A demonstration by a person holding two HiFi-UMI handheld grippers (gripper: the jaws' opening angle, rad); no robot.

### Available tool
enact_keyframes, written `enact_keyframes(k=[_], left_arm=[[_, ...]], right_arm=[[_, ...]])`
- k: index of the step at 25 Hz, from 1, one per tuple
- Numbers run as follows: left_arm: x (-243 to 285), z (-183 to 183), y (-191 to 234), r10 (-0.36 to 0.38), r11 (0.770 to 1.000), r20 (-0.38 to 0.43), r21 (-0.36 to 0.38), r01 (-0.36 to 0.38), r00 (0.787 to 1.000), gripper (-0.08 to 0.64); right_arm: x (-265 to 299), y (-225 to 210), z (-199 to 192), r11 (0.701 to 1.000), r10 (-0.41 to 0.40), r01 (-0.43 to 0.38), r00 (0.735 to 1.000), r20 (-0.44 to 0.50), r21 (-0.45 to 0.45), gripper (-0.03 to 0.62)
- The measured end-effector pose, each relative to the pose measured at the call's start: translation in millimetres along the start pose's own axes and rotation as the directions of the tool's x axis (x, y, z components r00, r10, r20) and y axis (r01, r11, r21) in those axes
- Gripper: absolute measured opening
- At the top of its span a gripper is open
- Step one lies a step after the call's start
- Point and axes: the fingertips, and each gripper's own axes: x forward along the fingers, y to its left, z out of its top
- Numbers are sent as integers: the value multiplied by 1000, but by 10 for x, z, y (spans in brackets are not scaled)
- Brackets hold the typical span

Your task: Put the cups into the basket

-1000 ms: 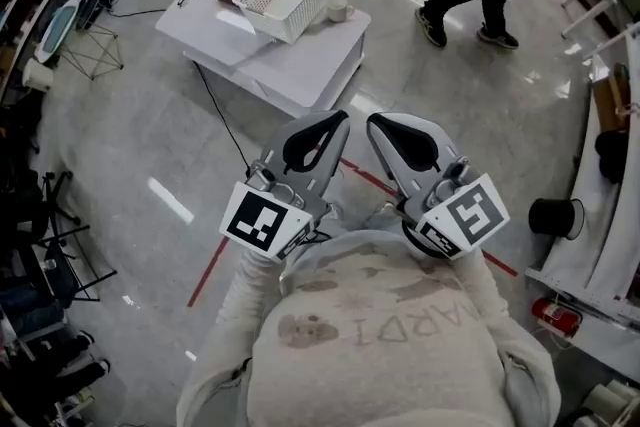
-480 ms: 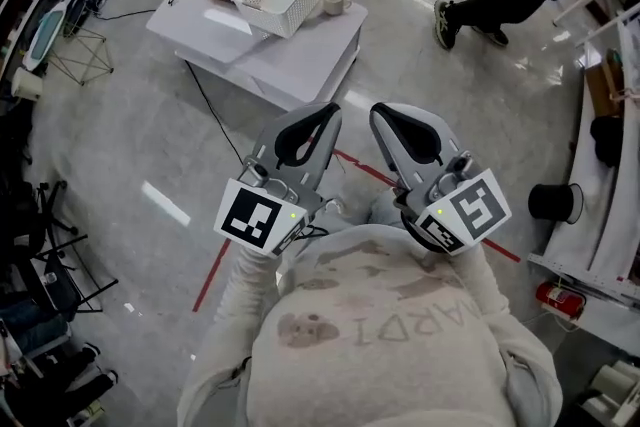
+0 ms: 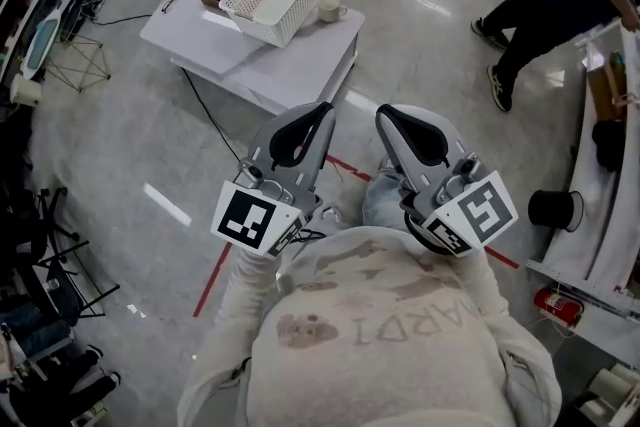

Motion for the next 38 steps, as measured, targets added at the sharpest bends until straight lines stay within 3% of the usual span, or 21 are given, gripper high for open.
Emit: enact_keyframes(k=[13, 24, 30, 38], left_arm=[[1313, 118, 331, 111, 994, 17, 14, -112, 994, 0], [2214, 102, 465, 237, 972, 54, -1, -237, 970, 0], [2415, -79, 659, 264, 964, -8, -6, -264, 964, 0], [2748, -175, 1148, 231, 973, -22, -16, -232, 973, 0]], right_arm=[[321, -1387, 249, 994, 112, -112, 994, 4, -1, 28], [287, -2438, 260, 980, 197, -197, 980, -9, 12, 28], [460, -2685, 56, 973, 220, -217, 975, -30, 77, 28], [913, -2978, 39, 981, 188, -184, 980, -57, 66, 28]])
